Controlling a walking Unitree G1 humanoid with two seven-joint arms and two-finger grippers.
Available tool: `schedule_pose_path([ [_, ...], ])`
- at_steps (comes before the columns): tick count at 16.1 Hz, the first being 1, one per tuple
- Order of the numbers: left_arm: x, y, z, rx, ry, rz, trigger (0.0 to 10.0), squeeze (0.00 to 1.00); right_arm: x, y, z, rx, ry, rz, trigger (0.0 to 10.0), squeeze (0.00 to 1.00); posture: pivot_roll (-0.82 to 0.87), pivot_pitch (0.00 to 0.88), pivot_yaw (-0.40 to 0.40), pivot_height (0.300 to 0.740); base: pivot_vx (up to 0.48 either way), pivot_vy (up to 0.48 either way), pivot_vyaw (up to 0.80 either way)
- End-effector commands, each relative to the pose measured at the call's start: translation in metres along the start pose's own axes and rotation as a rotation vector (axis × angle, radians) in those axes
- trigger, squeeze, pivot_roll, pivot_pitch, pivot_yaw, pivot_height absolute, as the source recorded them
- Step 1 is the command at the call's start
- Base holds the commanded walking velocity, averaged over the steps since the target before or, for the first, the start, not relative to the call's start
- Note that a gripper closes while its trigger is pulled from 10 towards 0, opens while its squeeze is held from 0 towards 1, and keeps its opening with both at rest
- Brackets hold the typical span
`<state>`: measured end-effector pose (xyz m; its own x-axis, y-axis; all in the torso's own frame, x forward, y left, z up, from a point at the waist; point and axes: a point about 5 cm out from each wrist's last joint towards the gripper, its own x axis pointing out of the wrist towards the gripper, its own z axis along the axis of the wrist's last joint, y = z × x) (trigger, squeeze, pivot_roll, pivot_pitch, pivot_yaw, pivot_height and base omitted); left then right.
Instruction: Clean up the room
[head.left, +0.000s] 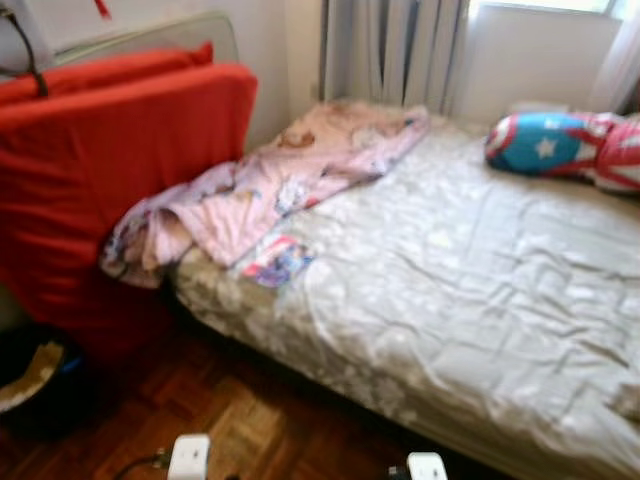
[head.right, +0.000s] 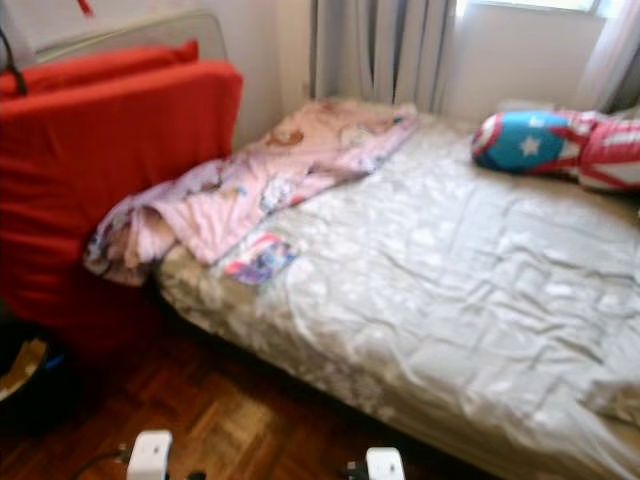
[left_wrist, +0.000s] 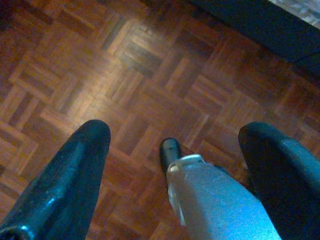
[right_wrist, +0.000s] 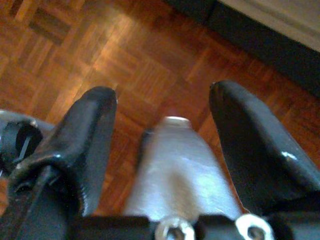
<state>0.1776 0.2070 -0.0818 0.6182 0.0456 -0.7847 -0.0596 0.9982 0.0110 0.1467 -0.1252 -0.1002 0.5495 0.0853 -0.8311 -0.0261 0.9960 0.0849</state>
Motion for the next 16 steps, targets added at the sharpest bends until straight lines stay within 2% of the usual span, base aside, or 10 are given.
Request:
schedule_pose_path([
  [1, 0.0012, -0.0057, 0.0007, -0.007, 0.007, -0.009, 10.0, 0.00, -0.0005, -0.0011, -0.0013, 0.021, -0.002, -0.008, 10.0, 0.00, -0.08, 0.000, 0.028, 0.740, 0.000, -0.319, 0.00],
  [16, 0.0019, -0.0073, 0.0028, -0.011, 0.001, -0.006, 10.0, 0.00, -0.0001, -0.0029, 0.0001, 0.018, -0.001, -0.013, 10.0, 0.00, -0.07, 0.000, 0.025, 0.740, 0.000, -0.320, 0.00],
])
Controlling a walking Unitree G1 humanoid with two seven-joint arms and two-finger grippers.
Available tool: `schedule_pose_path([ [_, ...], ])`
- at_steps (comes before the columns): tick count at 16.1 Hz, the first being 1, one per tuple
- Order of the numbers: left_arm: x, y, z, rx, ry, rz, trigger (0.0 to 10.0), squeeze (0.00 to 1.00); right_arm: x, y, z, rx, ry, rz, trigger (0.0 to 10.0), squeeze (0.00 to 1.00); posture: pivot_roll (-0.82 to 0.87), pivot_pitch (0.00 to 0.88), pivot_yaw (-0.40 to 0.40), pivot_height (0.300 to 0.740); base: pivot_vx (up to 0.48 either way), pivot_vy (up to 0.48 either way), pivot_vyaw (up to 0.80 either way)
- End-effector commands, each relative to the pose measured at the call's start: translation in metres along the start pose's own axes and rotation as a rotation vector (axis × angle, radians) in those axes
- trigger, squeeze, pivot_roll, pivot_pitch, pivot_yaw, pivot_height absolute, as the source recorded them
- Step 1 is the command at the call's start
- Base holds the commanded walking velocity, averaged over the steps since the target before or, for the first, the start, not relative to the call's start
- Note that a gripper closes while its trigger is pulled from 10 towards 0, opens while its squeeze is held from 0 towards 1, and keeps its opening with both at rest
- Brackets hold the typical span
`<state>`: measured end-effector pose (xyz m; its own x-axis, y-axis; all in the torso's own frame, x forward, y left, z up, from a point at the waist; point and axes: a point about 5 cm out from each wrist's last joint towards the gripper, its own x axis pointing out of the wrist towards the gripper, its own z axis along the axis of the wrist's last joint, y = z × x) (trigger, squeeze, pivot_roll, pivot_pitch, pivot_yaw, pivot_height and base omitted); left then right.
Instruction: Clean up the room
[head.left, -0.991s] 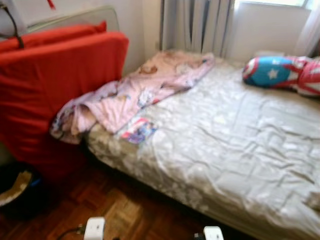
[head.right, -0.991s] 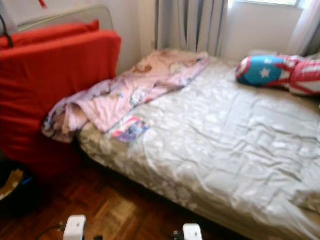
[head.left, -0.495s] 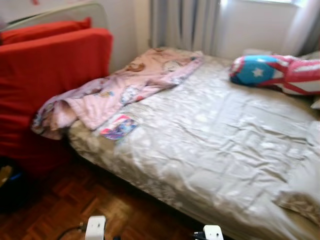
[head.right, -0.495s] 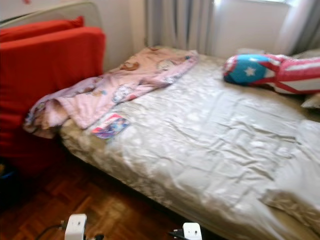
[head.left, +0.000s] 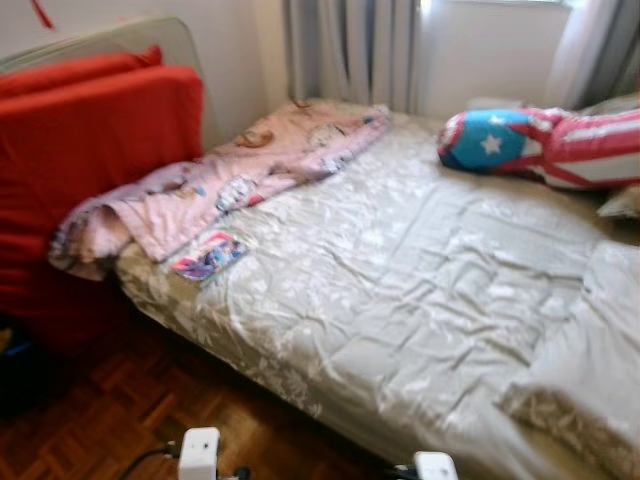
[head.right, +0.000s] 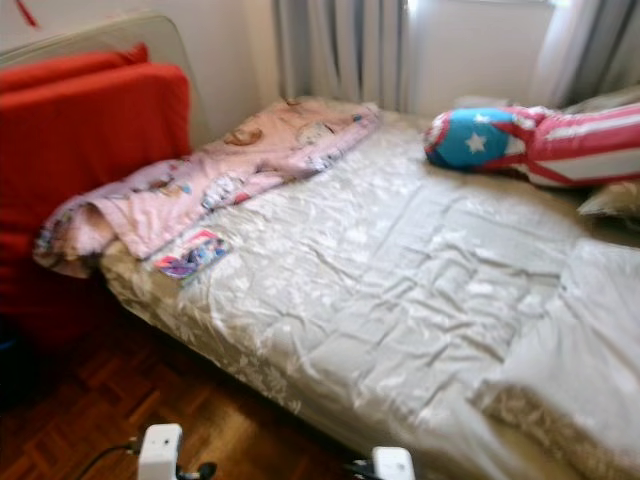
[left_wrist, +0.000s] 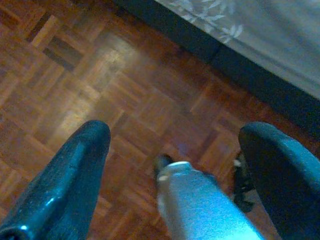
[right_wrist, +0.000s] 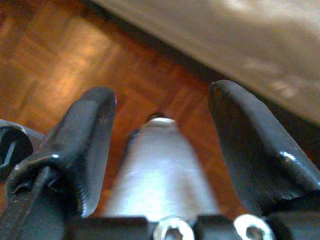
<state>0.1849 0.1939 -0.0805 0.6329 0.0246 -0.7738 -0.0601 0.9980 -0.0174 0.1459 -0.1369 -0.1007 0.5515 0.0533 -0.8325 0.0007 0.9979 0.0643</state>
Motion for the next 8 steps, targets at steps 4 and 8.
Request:
schedule_pose_path([
  [4, -0.0014, 0.0063, -0.0038, 0.006, 0.019, 0.015, 10.0, 0.00, 0.0004, 0.0094, 0.0007, 0.017, -0.005, 0.030, 10.0, 0.00, -0.07, 0.000, 0.022, 0.740, 0.000, -0.322, 0.00],
  [8, -0.0016, 0.0079, -0.0044, 0.002, 0.025, 0.018, 10.0, 0.00, 0.0004, 0.0088, 0.0010, 0.025, -0.009, 0.025, 10.0, 0.00, -0.07, 0.000, 0.021, 0.740, 0.000, -0.080, 0.00],
])
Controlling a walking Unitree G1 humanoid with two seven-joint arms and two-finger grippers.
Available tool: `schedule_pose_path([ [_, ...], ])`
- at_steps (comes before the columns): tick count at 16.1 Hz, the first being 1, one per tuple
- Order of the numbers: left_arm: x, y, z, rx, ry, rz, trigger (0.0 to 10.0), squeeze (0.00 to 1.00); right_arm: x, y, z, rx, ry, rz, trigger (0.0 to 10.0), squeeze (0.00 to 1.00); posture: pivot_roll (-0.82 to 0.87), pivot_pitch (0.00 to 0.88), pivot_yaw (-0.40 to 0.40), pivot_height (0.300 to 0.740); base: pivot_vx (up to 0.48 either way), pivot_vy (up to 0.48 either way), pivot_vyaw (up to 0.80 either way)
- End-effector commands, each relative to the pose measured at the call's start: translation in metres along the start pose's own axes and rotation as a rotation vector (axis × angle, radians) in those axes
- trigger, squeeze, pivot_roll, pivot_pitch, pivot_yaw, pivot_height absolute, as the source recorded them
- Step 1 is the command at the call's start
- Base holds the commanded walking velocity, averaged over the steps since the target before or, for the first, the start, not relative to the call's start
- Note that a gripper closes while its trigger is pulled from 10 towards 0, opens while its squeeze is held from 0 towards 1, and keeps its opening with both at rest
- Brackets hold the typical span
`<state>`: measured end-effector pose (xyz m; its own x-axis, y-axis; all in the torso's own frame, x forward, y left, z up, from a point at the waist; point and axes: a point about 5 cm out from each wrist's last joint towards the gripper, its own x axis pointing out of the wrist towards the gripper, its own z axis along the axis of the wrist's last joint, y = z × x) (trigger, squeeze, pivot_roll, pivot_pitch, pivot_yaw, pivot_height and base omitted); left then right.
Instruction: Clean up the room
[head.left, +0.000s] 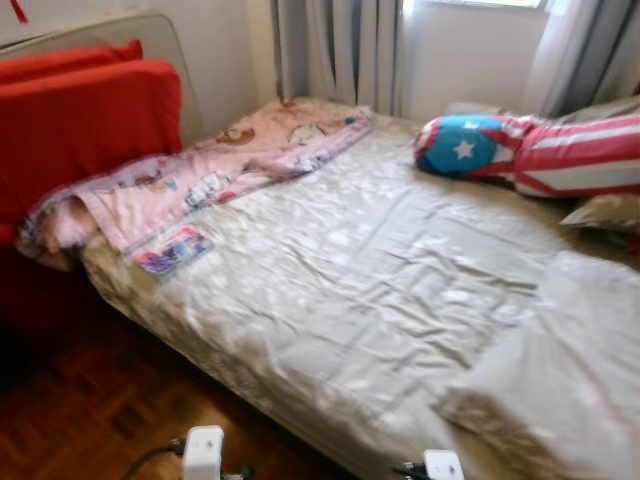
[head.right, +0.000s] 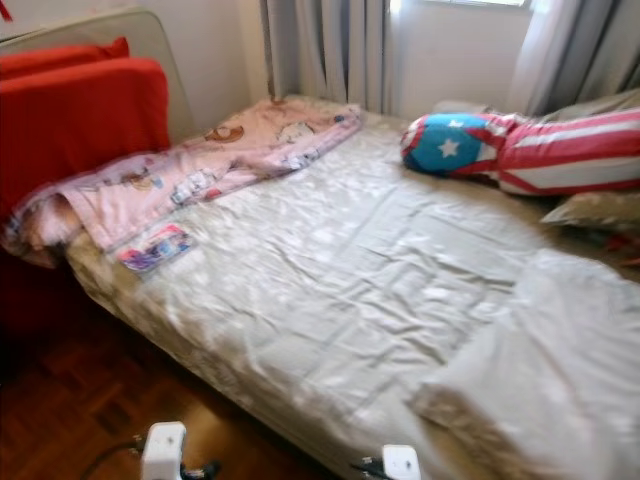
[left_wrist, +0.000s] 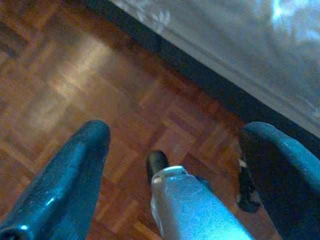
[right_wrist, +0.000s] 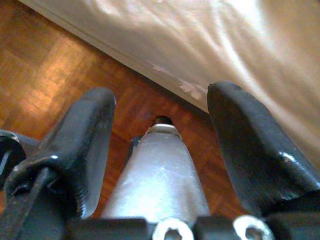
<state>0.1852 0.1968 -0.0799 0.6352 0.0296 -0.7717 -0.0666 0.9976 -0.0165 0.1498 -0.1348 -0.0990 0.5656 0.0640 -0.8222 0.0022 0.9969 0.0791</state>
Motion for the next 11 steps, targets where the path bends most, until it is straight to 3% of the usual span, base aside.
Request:
schedule_pose_path([
  [1, -0.0014, 0.0050, -0.0050, 0.003, 0.028, 0.011, 10.0, 0.00, -0.0004, 0.0069, -0.0032, 0.020, 0.008, 0.018, 10.0, 0.00, -0.07, 0.000, 0.021, 0.740, 0.000, 0.000, 0.00],
  [2, -0.0014, 0.0050, -0.0050, 0.000, 0.027, 0.010, 10.0, 0.00, -0.0004, 0.0071, -0.0035, 0.017, 0.013, 0.021, 10.0, 0.00, -0.07, 0.000, 0.021, 0.740, 0.000, 0.000, 0.00],
  [9, -0.0018, 0.0057, -0.0062, 0.030, 0.031, 0.010, 10.0, 0.00, -0.0004, 0.0058, -0.0052, -0.006, 0.033, 0.017, 10.0, 0.00, -0.07, 0.000, 0.019, 0.740, 0.000, 0.000, -0.67],
  [11, -0.0019, 0.0064, -0.0060, 0.033, 0.028, 0.018, 10.0, 0.00, -0.0003, 0.0057, -0.0050, -0.009, 0.034, 0.018, 10.0, 0.00, -0.06, 0.000, 0.018, 0.740, 0.000, -0.461, -0.66],
])
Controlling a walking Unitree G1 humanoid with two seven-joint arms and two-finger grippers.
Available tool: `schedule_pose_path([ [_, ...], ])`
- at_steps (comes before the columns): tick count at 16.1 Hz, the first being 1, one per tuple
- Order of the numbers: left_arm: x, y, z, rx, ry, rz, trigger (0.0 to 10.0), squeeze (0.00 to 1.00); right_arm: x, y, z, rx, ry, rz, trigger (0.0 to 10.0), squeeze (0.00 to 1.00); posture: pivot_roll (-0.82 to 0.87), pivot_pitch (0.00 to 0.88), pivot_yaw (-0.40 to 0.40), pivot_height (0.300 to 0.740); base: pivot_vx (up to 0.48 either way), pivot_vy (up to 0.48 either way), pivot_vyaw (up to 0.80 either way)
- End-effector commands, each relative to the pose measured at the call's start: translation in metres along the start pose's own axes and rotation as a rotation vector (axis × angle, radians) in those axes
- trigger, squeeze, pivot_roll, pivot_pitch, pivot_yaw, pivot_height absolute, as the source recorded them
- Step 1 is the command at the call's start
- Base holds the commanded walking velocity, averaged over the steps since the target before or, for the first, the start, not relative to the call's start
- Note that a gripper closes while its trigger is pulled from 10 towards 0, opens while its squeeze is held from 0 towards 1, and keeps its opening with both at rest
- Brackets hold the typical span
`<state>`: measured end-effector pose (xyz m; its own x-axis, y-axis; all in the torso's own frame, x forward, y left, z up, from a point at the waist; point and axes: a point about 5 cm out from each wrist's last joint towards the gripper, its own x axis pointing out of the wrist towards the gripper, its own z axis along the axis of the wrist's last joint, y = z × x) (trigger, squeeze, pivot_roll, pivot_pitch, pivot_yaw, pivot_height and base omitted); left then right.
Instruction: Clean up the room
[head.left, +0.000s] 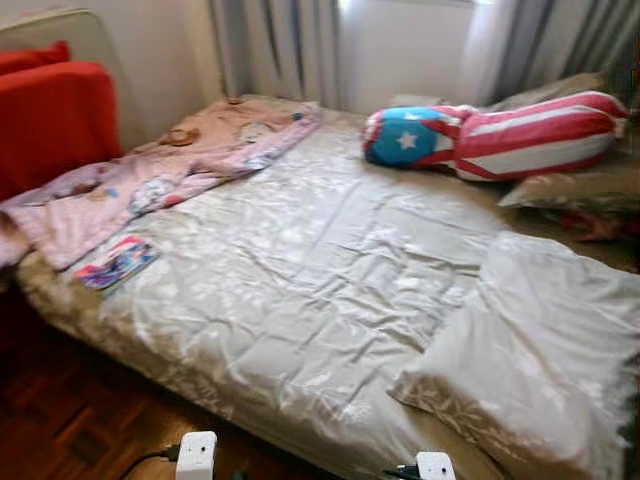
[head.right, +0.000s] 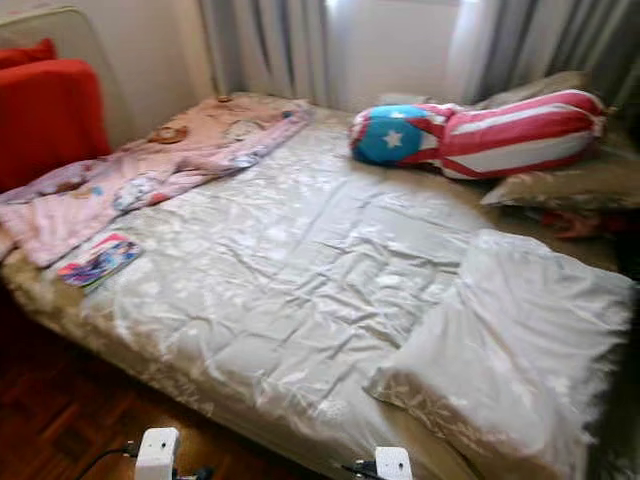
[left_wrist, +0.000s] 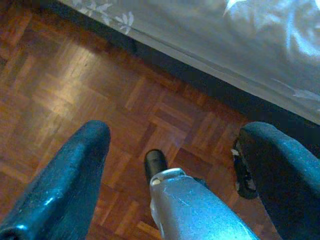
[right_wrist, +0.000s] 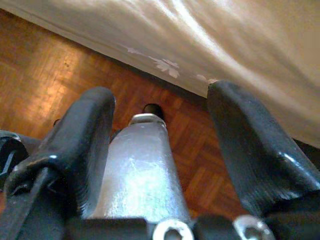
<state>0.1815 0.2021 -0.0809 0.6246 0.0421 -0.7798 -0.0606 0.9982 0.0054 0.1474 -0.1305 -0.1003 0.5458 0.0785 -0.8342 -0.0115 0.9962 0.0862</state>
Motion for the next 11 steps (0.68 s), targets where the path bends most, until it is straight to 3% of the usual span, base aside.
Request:
schedule_pose_path([
  [1, -0.0006, 0.0007, -0.0034, 0.004, 0.019, 0.002, 10.0, 0.00, -0.0002, 0.0016, -0.0021, -0.003, 0.011, 0.005, 10.0, 0.00, -0.06, 0.000, 0.018, 0.740, 0.000, -0.416, -0.66],
  [11, -0.0007, 0.0009, -0.0040, -0.011, 0.018, 0.005, 10.0, 0.00, -0.0001, 0.0014, -0.0021, -0.006, 0.015, 0.003, 10.0, 0.00, -0.07, 0.000, 0.015, 0.740, 0.000, 0.000, -0.66],
])
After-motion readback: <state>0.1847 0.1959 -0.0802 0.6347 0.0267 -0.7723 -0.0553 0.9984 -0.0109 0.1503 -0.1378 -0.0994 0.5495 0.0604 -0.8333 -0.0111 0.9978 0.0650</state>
